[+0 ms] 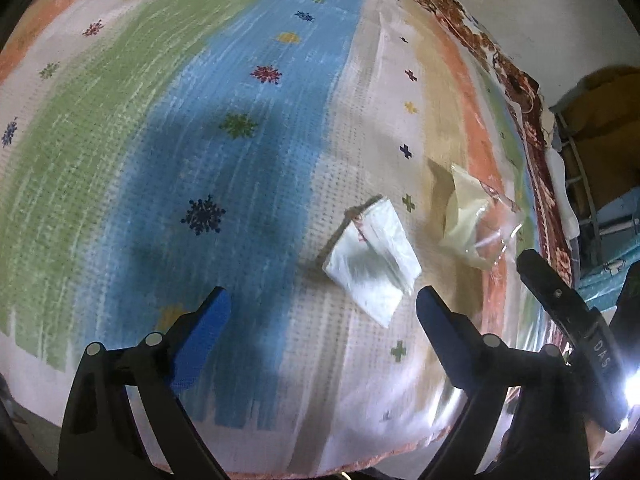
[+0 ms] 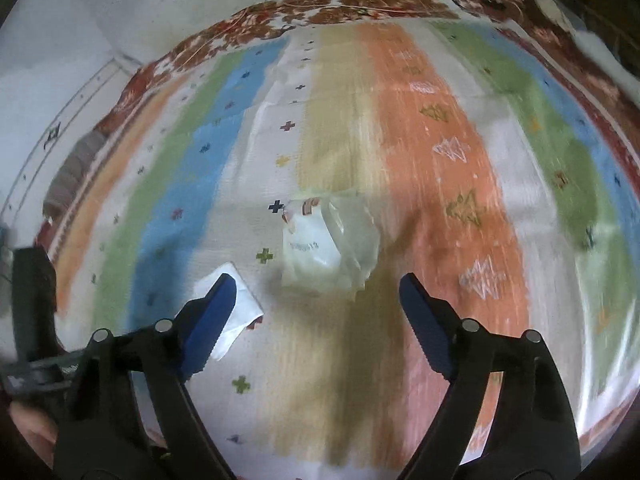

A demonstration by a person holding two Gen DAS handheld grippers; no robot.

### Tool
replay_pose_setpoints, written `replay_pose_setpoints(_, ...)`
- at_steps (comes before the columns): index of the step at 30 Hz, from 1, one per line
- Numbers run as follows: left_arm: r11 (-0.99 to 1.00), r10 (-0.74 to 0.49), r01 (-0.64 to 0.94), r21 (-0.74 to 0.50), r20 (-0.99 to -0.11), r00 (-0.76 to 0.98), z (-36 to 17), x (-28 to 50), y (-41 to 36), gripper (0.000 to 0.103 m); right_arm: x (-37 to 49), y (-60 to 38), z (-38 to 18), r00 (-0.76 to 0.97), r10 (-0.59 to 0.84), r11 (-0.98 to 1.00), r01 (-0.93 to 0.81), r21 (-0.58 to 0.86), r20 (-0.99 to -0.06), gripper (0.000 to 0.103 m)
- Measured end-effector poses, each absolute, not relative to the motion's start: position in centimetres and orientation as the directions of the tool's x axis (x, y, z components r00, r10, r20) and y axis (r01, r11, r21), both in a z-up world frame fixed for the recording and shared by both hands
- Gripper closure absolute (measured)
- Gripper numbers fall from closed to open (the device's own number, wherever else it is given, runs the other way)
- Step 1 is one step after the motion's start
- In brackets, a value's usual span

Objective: Collect trash
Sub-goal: 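Grasp the white paper with the left tool while the right tool grasps the clear packet, then lift and carry the paper and packet over the bin with both tools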

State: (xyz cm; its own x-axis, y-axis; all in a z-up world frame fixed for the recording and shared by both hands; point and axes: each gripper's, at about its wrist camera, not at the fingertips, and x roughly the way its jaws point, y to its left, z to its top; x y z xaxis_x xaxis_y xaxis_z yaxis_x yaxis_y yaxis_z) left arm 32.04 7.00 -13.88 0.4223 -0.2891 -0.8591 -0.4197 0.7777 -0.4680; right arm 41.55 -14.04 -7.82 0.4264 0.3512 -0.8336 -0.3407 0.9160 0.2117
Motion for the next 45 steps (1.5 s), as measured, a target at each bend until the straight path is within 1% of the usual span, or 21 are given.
replay_pose_setpoints(1, 0.781, -0.285, -0.418, -0.464, -0.86, 0.423, -13.8, 32.2, 6.9, 0.012, 41.8, -13.9, -8.0, 0.423, 0.353, 0.914, -0.345, 0.212, -0.835, 0.029)
replay_pose_setpoints(5, 0.78, -0.289, -0.413, -0.47, -0.856, 0.429, -13.7, 32.9, 6.5, 0.018, 42.9, -13.3, -8.7, 0.419, 0.336, 0.919, -0.343, 0.196, -0.843, 0.035)
replay_pose_setpoints(6, 0.78, -0.289, -0.412, -0.471, -0.855, 0.43, -13.6, 33.0, 6.3, 0.018, 43.2, -13.2, -8.8, 0.414, 0.338, 0.918, -0.344, 0.199, -0.845, 0.04)
replay_pose_setpoints(8, 0.786, -0.285, -0.408, -0.465, -0.857, 0.428, -13.6, 33.3, 6.0, 0.021, 43.6, -12.9, -9.1, 0.409, 0.334, 0.917, -0.351, 0.192, -0.849, 0.044)
replay_pose_setpoints(12, 0.81, -0.279, -0.388, -0.44, -0.871, 0.404, -13.9, 34.1, 5.0, 0.027, 44.2, -12.8, -9.9, 0.403, 0.313, 0.921, -0.352, 0.17, -0.86, 0.057)
replay_pose_setpoints(13, 0.818, -0.272, -0.386, -0.427, -0.877, 0.395, -14.0, 34.3, 4.7, 0.027, 44.3, -12.8, -10.0, 0.402, 0.307, 0.923, -0.348, 0.166, -0.863, 0.063)
replay_pose_setpoints(14, 0.825, -0.259, -0.387, -0.412, -0.884, 0.39, -14.1, 34.4, 4.6, 0.031, 44.4, -12.8, -10.1, 0.4, 0.305, 0.923, -0.347, 0.165, -0.864, 0.066)
replay_pose_setpoints(15, 0.83, -0.248, -0.388, -0.401, -0.888, 0.386, -14.1, 34.5, 4.5, 0.039, 44.4, -12.8, -10.3, 0.398, 0.31, 0.921, -0.35, 0.169, -0.863, 0.071)
replay_pose_setpoints(16, 0.838, -0.237, -0.385, -0.386, -0.894, 0.38, -14.1, 34.6, 4.4, 0.044, 44.4, -12.7, -10.3, 0.397, 0.312, 0.92, -0.353, 0.17, -0.863, 0.078)
replay_pose_setpoints(17, 0.842, -0.234, -0.383, -0.381, -0.896, 0.377, -14.1, 34.6, 4.3, 0.054, 44.3, -12.6, -10.3, 0.395, 0.314, 0.918, -0.359, 0.169, -0.863, 0.081)
replay_pose_setpoints(18, 0.845, -0.231, -0.38, -0.376, -0.898, 0.374, -14.1, 34.7, 4.2, 0.062, 44.2, -12.4, -10.3, 0.394, 0.316, 0.915, -0.368, 0.167, -0.863, 0.088)
replay_pose_setpoints(19, 0.85, -0.231, -0.374, -0.371, -0.9, 0.37, -14.1, 34.7, 4.1, 0.067, 44.1, -12.3, -10.2, 0.395, 0.315, 0.913, -0.374, 0.163, -0.863, 0.095)
replay_pose_setpoints(21, 0.863, -0.222, -0.36, -0.354, -0.906, 0.361, -14.1, 34.7, 3.9, 0.09, 43.7, -11.9, -9.9, 0.402, 0.313, 0.91, -0.386, 0.151, -0.861, 0.099)
replay_pose_setpoints(23, 0.872, -0.221, -0.343, -0.35, -0.906, 0.362, -14.1, 34.6, 3.8, 0.092, 43.4, -11.7, -9.5, 0.405, 0.316, 0.908, -0.392, 0.149, -0.858, 0.1)
replay_pose_setpoints(24, 0.877, -0.215, -0.336, -0.344, -0.906, 0.366, -14.0, 34.5, 3.8, 0.096, 43.2, -11.6, -9.3, 0.406, 0.318, 0.906, -0.395, 0.149, -0.857, 0.101)
replay_pose_setpoints(26, 0.879, -0.211, -0.332, -0.342, -0.904, 0.372, -13.9, 34.2, 4.0, 0.099, 42.8, -11.4, -8.9, 0.409, 0.321, 0.902, -0.406, 0.144, -0.854, 0.102)
replay_pose_setpoints(29, 0.871, -0.217, -0.338, -0.356, -0.897, 0.385, -13.3, 33.8, 4.5, 0.101, 42.1, -11.3, -8.1, 0.416, 0.326, 0.895, -0.425, 0.135, -0.849, 0.102)
replay_pose_setpoints(33, 0.866, -0.223, -0.33, -0.375, -0.881, 0.418, -11.4, 33.4, 5.0, 0.101, 41.0, -11.7, -6.9, 0.429, 0.328, 0.894, -0.43, 0.13, -0.842, 0.103)
replay_pose_setpoints(36, 0.881, -0.218, -0.291, -0.374, -0.865, 0.451, -9.4, 33.3, 5.2, 0.102, 40.0, -11.7, -5.9, 0.438, 0.331, 0.889, -0.442, 0.121, -0.836, 0.103)
replay_pose_setpoints(42, 0.86, -0.244, -0.28, -0.427, -0.825, 0.509, -6.1, 32.0, 6.7, 0.102, 37.7, -11.8, -4.1, 0.459, 0.313, 0.884, -0.46, 0.079, -0.831, 0.103)
replay_pose_setpoints(45, 0.874, -0.222, -0.269, -0.404, -0.827, 0.517, -4.9, 31.0, 6.7, 0.102, 36.7, -11.6, -3.4, 0.471, 0.312, 0.875, -0.48, 0.057, -0.825, 0.103)
